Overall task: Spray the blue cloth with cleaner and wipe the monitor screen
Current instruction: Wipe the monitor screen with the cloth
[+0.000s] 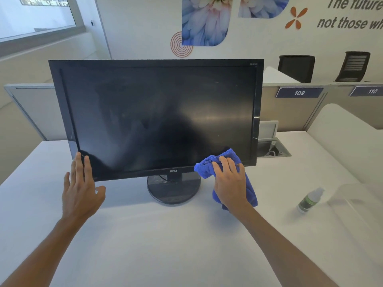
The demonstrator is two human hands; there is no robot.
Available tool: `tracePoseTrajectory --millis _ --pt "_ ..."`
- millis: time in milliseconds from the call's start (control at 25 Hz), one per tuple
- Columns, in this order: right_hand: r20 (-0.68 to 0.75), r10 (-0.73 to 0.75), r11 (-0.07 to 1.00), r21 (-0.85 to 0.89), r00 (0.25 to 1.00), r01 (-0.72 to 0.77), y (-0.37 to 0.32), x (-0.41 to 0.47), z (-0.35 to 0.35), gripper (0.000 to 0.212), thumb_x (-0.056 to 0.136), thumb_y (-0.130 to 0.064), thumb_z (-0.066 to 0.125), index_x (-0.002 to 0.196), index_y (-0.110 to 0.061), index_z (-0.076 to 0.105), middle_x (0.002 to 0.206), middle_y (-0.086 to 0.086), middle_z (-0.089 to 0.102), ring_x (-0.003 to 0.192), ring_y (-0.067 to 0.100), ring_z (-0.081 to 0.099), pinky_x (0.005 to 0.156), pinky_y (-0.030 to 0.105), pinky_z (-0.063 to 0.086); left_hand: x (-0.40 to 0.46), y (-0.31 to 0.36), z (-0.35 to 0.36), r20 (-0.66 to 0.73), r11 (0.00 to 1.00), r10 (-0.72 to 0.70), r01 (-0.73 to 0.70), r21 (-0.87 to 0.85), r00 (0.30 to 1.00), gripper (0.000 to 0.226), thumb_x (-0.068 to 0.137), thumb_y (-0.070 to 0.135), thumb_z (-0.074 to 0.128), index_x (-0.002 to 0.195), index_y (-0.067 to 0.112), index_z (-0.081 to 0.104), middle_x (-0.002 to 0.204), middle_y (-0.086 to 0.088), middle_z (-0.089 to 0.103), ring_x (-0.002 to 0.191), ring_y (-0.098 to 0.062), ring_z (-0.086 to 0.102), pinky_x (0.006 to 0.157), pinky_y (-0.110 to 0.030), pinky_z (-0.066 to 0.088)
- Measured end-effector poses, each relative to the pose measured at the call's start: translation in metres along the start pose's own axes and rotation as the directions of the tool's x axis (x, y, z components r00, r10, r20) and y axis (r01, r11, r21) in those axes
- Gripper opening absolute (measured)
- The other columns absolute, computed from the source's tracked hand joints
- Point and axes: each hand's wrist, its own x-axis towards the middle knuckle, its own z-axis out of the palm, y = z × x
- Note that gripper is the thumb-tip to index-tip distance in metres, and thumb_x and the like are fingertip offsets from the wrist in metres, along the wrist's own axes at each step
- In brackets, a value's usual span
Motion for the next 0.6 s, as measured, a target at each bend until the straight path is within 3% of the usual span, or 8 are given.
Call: tracePoseTrajectory --millis 600 --pt "-0.035 0.214 0.977 -0.008 0.976 -0.214 0.069 -0.006 0.004 0.044 0.068 -0.002 0.08 0.11 -0.004 0.069 0.115 0.021 0.065 0.102 0.04 0.062 0.085 0.054 0.048 0.011 -0.007 -0.015 -0.027 0.999 0.025 -0.026 -0.038 0.999 0.099 0.076 0.015 0.071 0.152 0.004 0.008 0.16 -0.019 0.011 0.145 -0.042 0.017 0.11 -0.062 0.023"
